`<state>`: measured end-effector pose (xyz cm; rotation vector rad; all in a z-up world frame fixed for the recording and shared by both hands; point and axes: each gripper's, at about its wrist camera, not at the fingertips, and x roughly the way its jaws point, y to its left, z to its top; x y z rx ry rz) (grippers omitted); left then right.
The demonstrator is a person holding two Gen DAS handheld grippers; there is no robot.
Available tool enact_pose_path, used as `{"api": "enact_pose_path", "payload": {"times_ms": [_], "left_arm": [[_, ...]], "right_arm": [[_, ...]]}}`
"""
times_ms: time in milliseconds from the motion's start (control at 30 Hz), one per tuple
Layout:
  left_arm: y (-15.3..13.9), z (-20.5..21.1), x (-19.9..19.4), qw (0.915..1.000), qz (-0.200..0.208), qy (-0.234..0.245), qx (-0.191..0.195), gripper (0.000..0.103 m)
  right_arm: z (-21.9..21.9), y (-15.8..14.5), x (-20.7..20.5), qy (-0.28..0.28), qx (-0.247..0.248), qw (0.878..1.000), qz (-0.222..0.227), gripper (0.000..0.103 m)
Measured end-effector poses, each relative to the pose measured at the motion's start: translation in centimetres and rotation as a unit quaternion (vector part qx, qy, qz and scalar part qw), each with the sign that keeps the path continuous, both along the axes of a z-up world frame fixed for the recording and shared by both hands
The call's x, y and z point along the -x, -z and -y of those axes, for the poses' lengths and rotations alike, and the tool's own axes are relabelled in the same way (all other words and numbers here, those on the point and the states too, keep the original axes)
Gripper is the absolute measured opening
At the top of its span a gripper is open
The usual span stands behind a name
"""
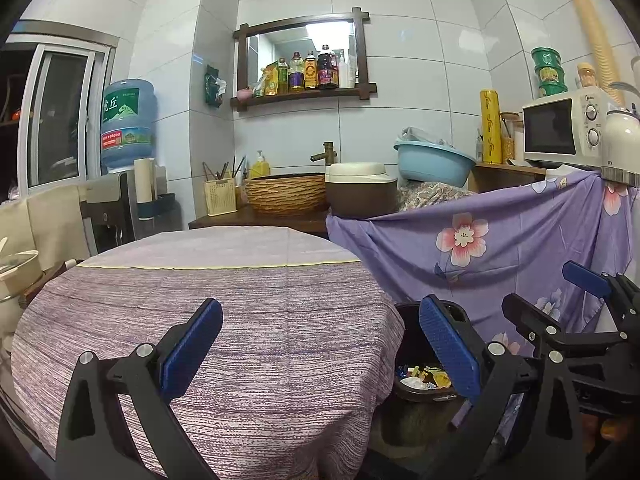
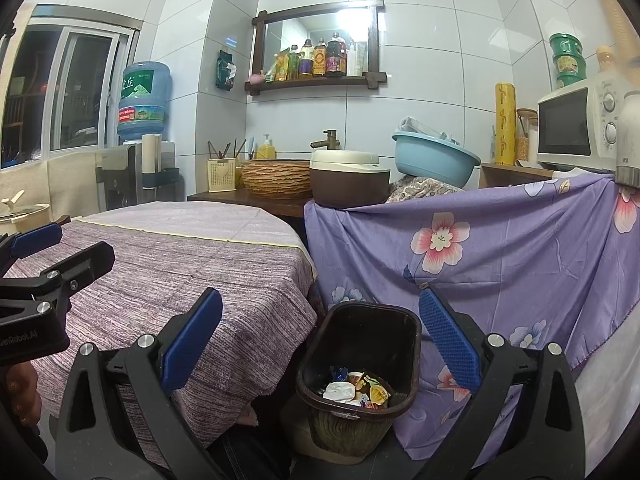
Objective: Collect trash
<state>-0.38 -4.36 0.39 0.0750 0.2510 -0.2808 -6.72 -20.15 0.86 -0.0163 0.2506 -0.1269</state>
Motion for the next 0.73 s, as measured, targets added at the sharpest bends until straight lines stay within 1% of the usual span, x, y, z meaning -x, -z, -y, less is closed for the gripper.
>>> {"api": "enact_pose_path", "payload": {"times_ms": [733], "left_arm": [[0.26,-0.13,-0.29,1.0,-0.007,0.004,0.001,0.098]], "right_arm": [[0.07,0.88,-0.35,0.003,-0.002,1.0,-0.005,0.097]]}}
